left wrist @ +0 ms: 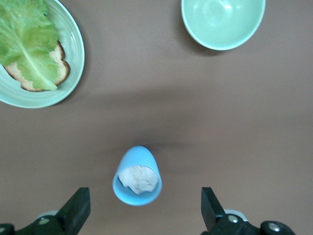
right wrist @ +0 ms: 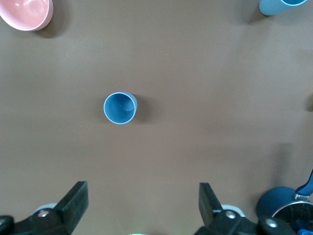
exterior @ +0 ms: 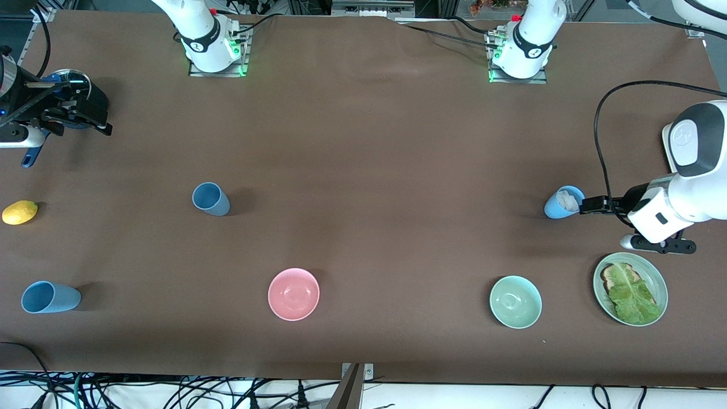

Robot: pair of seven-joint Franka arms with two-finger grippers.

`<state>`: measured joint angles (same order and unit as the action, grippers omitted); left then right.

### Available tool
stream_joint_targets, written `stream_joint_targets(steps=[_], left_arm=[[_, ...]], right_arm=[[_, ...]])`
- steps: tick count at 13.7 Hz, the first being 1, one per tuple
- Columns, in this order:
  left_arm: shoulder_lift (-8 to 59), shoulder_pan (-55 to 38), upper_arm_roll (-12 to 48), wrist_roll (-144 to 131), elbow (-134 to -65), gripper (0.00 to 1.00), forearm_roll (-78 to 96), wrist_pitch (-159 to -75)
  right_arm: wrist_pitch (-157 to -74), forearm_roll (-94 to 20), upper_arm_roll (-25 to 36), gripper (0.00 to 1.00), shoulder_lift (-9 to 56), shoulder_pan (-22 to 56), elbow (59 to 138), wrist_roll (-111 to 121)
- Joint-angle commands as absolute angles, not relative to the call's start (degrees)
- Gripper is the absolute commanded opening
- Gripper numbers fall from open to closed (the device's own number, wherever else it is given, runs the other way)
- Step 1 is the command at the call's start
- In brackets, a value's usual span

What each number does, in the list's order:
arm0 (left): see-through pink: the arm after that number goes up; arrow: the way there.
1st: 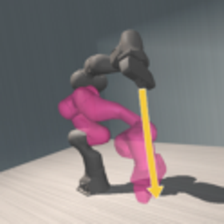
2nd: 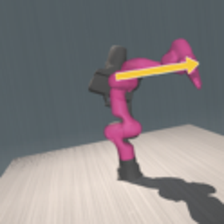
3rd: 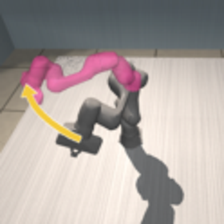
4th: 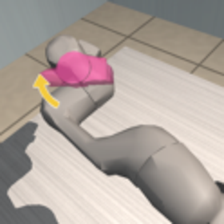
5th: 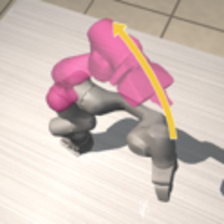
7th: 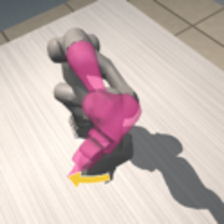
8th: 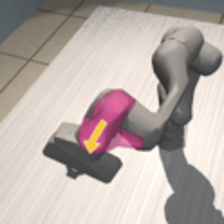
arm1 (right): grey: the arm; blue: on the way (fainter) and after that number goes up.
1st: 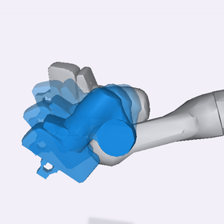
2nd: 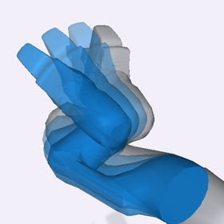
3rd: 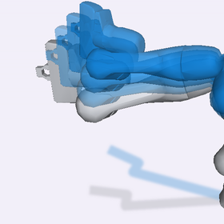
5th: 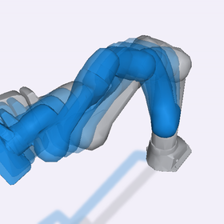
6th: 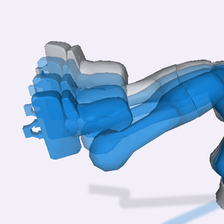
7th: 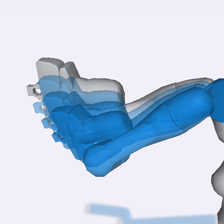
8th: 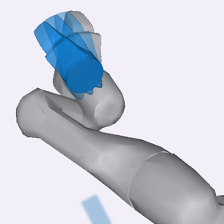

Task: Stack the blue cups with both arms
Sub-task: 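Lower the left gripper over the blue cup beside the green bowl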

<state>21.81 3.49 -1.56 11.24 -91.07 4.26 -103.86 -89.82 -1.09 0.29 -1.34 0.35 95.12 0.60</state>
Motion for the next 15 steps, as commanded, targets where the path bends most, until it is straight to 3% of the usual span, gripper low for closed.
stream_joint_targets(steps=[1,3,8,15], left_arm=[[12.08,3.87,-2.1,16.86,-109.0,1.0,3.96,-118.49],[8.8,3.87,-2.63,18.36,-118.18,1.0,4.04,-127.5],[7.21,5.53,-3.16,24.33,-128.3,1.0,5.01,-140.42],[9.84,5.8,-3.08,25.22,-131.13,1.0,6.23,-148.27]], right_arm=[[-88.68,-1.23,0.09,1.0,-1.05,-0.17,93.87,0.97],[-88.59,-1.23,0.09,1.0,-1.05,-0.18,93.87,0.97],[-88.59,-1.23,0.61,1.0,-1.05,-0.18,93.96,0.97],[-88.59,-1.32,1.05,1.0,-1.05,-0.18,94.04,0.97]])
